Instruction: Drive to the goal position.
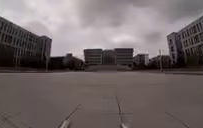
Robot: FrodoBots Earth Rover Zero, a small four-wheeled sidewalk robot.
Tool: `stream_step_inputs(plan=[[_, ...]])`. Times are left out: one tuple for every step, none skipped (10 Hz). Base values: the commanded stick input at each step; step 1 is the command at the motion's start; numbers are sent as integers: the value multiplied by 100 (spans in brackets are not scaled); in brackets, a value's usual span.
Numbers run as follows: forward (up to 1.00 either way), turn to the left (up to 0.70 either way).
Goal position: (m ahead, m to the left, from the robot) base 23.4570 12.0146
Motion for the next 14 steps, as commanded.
stream_step_inputs(plan=[[100, -5], [100, -13], [100, 0], [100, 0], [100, 0], [100, 0], [100, 0], [100, 0], [100, 0], [100, 0], [100, 0], [100, 0], [100, 0], [100, 0]])
